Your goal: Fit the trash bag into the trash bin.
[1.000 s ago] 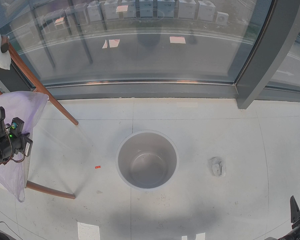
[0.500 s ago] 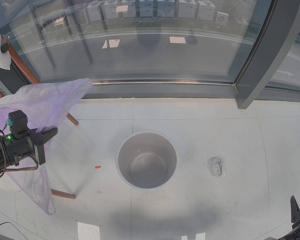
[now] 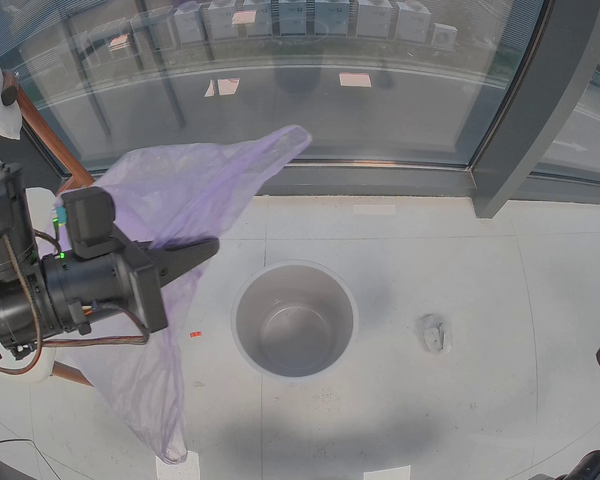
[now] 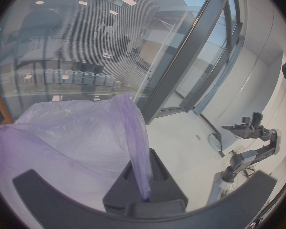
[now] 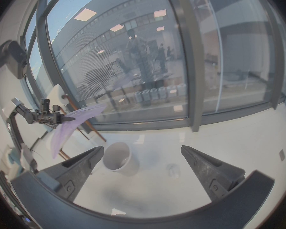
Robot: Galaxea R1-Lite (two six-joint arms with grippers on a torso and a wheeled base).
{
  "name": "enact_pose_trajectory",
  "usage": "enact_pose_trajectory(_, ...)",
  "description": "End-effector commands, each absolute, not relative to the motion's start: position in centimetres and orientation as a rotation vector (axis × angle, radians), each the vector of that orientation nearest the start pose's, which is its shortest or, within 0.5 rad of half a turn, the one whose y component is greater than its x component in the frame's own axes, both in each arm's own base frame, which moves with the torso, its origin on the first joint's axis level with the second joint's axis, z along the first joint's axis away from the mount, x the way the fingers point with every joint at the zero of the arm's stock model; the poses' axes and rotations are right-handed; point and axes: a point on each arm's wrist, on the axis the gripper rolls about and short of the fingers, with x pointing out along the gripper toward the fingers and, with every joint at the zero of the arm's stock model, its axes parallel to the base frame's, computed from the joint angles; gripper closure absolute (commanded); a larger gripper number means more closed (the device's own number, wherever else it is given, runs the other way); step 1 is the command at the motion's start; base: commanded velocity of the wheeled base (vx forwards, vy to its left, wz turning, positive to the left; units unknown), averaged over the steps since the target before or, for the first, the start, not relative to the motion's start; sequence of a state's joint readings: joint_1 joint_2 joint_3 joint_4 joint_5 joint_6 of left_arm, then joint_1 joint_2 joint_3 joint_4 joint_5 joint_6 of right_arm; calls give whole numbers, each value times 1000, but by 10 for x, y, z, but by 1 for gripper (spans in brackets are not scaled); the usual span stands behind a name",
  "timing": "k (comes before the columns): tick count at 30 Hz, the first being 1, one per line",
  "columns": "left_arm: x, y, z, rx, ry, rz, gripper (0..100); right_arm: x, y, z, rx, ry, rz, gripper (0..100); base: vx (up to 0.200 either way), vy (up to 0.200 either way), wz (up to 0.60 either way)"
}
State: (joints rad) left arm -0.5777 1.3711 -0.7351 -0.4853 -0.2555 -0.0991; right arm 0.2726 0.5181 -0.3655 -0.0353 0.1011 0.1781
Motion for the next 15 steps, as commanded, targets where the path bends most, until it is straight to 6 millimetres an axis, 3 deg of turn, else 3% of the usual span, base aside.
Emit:
enact_pose_trajectory(1,205,-215,223,-114,313,-972,100,112,73,230,253,442,626,0,0,0,0)
enact_pose_trajectory(2,204,-223,222,-111,312,-973,100,132,93,237,298,495,648,0,0,0,0)
enact_pose_trajectory(5,197,-228,221,-104,322,-995,100,166,124,247,353,548,648,0,0,0,0)
enact_pose_trajectory(10,194,-228,220,-97,334,-993,100,195,154,268,419,544,668,0,0,0,0)
enact_pose_trajectory(15,193,-225,219,-86,354,-953,100,219,173,259,417,573,635,0,0,0,0)
